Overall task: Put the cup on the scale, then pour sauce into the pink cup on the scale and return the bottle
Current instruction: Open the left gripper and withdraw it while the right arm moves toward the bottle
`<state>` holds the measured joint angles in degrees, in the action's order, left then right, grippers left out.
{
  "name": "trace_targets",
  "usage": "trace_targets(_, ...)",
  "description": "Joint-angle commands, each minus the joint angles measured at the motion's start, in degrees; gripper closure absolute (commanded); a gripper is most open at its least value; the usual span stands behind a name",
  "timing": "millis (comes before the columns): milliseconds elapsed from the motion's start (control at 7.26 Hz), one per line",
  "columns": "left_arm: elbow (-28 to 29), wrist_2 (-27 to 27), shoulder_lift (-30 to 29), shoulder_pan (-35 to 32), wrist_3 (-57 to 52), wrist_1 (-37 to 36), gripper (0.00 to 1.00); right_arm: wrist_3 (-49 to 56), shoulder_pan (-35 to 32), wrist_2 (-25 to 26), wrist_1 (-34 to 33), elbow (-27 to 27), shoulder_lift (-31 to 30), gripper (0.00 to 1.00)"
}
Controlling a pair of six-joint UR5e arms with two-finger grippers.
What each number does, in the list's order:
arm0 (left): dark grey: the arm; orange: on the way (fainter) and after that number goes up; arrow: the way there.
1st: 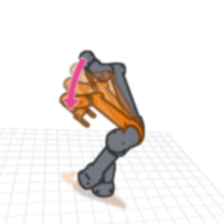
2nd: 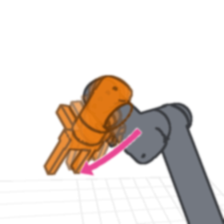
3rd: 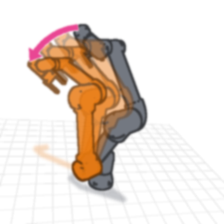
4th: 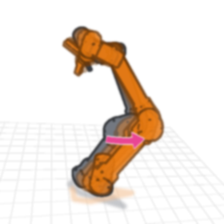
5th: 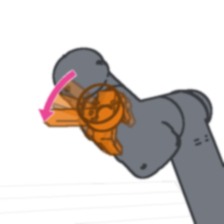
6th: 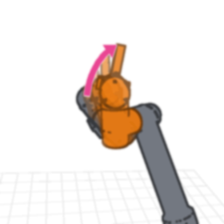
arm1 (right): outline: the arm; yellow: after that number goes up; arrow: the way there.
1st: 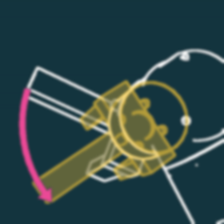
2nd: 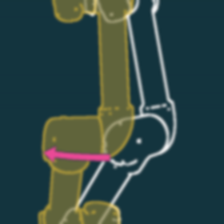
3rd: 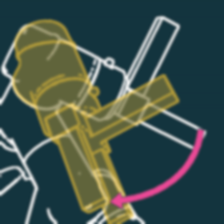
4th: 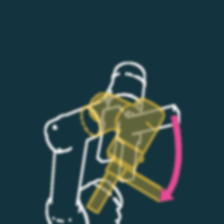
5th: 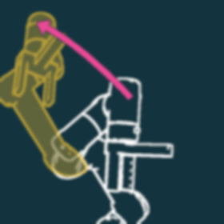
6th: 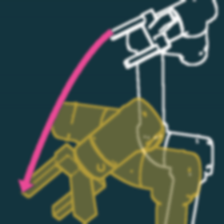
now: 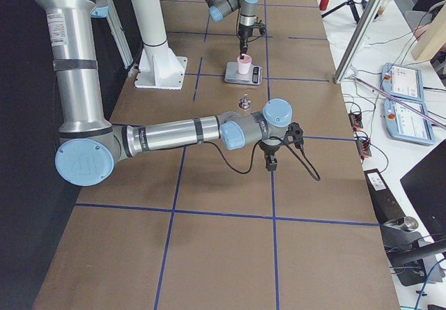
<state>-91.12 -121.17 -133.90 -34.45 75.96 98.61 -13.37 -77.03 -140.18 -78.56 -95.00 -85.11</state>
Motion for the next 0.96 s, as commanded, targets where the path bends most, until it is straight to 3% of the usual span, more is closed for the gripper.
trace_targets(0,-10.41,-0.29,5.28,-0.35,-0.02,-0.52,0.00,-3.38,1.09,-1.66,5.06,-1.75,-1.27,0.00)
trace_targets(138,-15.78,-0.38,7.49,-0.70,-0.02,-2.78,0.00,-11.68,3.79,-1.50,8.39,-7.34,-4.33,0.00)
trace_targets(413,-16.89,-0.30,7.86,-2.81,-0.02,-3.51,0.00,-34.31,11.24,2.96,30.80,-9.59,-7.77,0.00)
trace_targets(551,-16.81,-0.12,8.56,-3.34,-0.19,-3.42,0.00,-42.09,18.68,13.43,38.23,-12.63,-10.57,0.00)
trace_targets(688,-16.20,-0.03,8.65,-4.13,-0.54,-3.33,0.00,-44.26,27.81,25.80,37.96,-18.32,-13.47,0.00)
trace_targets(826,-16.10,0.05,8.65,-4.48,-0.55,-3.33,0.00,-47.76,32.94,30.62,37.70,-20.03,-15.50,0.00)
